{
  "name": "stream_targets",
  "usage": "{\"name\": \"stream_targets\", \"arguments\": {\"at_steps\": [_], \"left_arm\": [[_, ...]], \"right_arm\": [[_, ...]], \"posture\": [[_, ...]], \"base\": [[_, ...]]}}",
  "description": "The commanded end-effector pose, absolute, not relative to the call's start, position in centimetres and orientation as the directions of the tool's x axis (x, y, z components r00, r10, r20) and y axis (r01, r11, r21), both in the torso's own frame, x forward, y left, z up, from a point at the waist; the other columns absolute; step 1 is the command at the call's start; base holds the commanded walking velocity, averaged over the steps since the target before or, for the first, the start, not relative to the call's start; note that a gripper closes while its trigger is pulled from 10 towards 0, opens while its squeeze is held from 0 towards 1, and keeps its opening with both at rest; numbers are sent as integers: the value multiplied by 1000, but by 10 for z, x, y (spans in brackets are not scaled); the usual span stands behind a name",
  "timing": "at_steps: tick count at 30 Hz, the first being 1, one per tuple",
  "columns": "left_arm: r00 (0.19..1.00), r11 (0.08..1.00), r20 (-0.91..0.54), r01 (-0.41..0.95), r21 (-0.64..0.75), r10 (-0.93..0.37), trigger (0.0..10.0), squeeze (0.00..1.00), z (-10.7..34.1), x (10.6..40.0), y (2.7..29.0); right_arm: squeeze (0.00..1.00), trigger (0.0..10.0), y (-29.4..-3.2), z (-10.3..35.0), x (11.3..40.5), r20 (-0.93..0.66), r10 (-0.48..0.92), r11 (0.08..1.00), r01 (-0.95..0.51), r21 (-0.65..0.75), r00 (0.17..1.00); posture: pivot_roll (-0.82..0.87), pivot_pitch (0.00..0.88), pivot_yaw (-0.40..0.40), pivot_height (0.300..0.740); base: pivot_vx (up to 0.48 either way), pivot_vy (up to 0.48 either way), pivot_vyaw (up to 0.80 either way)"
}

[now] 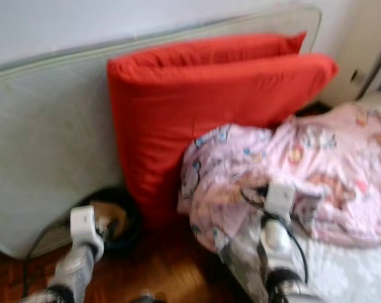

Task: Clean up the room

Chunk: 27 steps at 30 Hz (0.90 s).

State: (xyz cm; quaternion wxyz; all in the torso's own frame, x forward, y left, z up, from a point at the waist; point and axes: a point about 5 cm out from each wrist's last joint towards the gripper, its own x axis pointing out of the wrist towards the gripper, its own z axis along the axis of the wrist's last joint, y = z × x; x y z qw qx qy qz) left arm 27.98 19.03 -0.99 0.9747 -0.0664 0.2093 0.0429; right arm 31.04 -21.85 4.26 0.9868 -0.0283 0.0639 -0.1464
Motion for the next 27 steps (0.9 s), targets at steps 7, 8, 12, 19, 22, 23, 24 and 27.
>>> {"name": "stream_targets", "arguments": {"at_steps": [7, 8, 12, 19, 22, 23, 24, 27], "left_arm": [[926, 990, -372, -109, -89, 68, 10000, 0, 1, 290, 195], [927, 990, -369, -110, -85, 71, 10000, 0, 2, 291, 196], [930, 990, -359, -113, -81, 77, 10000, 0, 6, 294, 199], [936, 991, -344, -113, -78, 79, 10000, 0, 8, 296, 199], [937, 991, -342, -111, -77, 78, 10000, 0, 9, 296, 198], [937, 991, -342, -110, -77, 77, 10000, 0, 9, 296, 197], [937, 991, -342, -109, -76, 77, 10000, 0, 9, 296, 197], [937, 991, -340, -109, -76, 77, 10000, 0, 9, 297, 196]], "right_arm": [[0, 10000, -206, 50, 314, -42, -238, 962, 230, -145, 970], [0, 10000, -203, 53, 316, -25, -225, 963, 219, -156, 974], [0, 10000, -200, 56, 317, 0, -221, 961, 218, -169, 975], [0, 10000, -200, 62, 318, 57, -220, 946, 227, -231, 974], [0, 10000, -198, 66, 319, 93, -195, 940, 213, -267, 976], [0, 10000, -195, 68, 320, 108, -175, 937, 200, -287, 978], [0, 10000, -194, 69, 321, 113, -169, 936, 195, -294, 979], [0, 10000, -188, 73, 323, 135, -130, 935, 167, -312, 982]], "posture": [[42, 0, -4, 740], [41, 0, 1, 740], [39, 0, 5, 740], [39, 0, 7, 740], [39, 0, 6, 740], [37, 0, 6, 740], [37, 0, 6, 740], [39, 0, 5, 740]], "base": [[-300, 0, 0], [-300, 0, 0], [-296, 0, 0], [-300, 0, 0], [-300, 0, 0], [-292, 0, 0], [-292, 0, 0], [0, 0, 0]]}}
